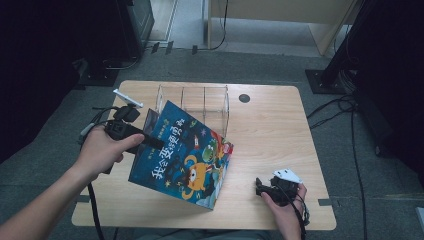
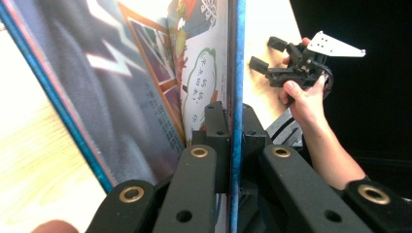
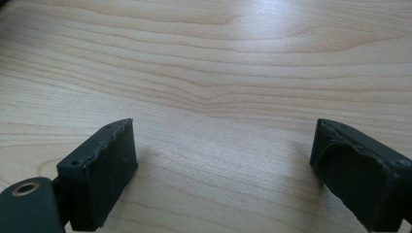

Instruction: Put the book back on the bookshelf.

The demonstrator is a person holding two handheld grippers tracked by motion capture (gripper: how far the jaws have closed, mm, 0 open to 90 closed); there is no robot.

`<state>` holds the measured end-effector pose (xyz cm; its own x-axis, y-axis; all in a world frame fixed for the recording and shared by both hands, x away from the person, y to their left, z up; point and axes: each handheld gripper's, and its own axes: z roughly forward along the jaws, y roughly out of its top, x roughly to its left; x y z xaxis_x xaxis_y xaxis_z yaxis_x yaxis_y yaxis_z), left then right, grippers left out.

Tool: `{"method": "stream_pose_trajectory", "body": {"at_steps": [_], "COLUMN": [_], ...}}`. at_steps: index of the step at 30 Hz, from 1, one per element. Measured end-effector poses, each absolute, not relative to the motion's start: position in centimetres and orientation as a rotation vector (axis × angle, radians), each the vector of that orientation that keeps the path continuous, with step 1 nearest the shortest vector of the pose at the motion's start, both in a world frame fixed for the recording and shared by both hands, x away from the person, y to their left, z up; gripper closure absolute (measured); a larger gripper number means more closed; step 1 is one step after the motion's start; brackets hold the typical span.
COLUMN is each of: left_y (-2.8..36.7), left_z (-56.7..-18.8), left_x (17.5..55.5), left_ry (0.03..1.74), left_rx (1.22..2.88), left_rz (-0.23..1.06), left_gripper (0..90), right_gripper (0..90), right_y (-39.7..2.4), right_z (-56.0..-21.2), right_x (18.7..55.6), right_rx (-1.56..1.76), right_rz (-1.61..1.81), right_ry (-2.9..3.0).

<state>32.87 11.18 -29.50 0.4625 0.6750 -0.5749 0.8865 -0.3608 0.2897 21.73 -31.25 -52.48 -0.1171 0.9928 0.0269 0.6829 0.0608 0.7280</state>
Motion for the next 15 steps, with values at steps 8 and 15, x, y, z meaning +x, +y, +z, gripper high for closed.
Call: {"method": "stream_pose_trajectory", "body": {"at_steps": [8,15], "left_y": [9.4,8.6], "left_z": [-27.0,-24.5], "left_x": [32.2,31.9], "left_ry": [1.256,1.27], "left_rx": [2.273,2.391], "left_rz": [-0.408,-0.276], "left_gripper": [88.4,88.4], "right_gripper": [8.8,8.7], "right_y": [-31.3,-31.3], "right_z": [-52.5,-52.5], "right_x": [21.8,21.8], "right_rx": [1.666,1.663], "right_rz": [0.828,0.828], "right_ry": [1.857,1.858]}}
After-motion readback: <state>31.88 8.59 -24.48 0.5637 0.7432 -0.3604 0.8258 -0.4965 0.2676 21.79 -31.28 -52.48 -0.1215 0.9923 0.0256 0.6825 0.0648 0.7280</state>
